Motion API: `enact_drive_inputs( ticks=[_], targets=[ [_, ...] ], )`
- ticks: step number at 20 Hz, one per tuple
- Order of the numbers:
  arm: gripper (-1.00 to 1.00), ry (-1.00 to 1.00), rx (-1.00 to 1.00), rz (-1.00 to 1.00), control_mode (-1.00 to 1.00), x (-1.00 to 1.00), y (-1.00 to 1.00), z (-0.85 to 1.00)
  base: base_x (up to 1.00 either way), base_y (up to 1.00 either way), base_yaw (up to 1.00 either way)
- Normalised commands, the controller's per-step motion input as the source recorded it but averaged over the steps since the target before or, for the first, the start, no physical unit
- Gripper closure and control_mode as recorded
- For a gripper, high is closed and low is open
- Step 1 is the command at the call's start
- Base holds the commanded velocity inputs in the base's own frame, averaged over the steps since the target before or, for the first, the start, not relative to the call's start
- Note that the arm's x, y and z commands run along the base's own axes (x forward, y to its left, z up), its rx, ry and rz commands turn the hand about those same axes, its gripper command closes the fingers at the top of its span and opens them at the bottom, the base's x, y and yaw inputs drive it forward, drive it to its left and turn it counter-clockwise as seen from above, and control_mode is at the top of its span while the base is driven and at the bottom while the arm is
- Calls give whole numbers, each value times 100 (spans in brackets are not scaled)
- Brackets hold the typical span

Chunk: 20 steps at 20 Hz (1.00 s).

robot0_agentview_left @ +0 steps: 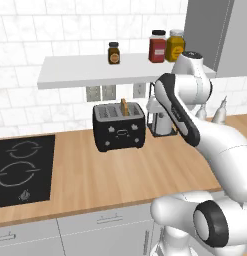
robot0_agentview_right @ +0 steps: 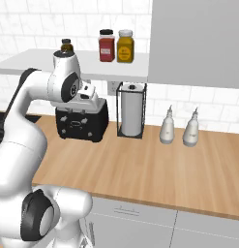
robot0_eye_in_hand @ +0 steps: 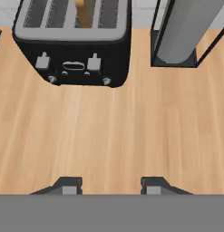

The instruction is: Start the toaster. Once the lever pops up, take the bread to the plate on the dining counter.

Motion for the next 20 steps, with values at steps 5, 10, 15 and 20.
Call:
enact_drive_inputs(
  ticks=[5, 10, 15, 20],
  targets=[
    [-100, 4, 0, 1, -100, 0, 43, -15, 0, 0, 0],
    [-100, 0, -5, 0, -100, 8, 89, -27, 0, 0, 0],
    [-100, -4, -1, 0, -100, 22, 29, -35, 0, 0, 0],
    [-100, -15, 0, 0, -100, 16, 2, -38, 0, 0, 0]
  ],
)
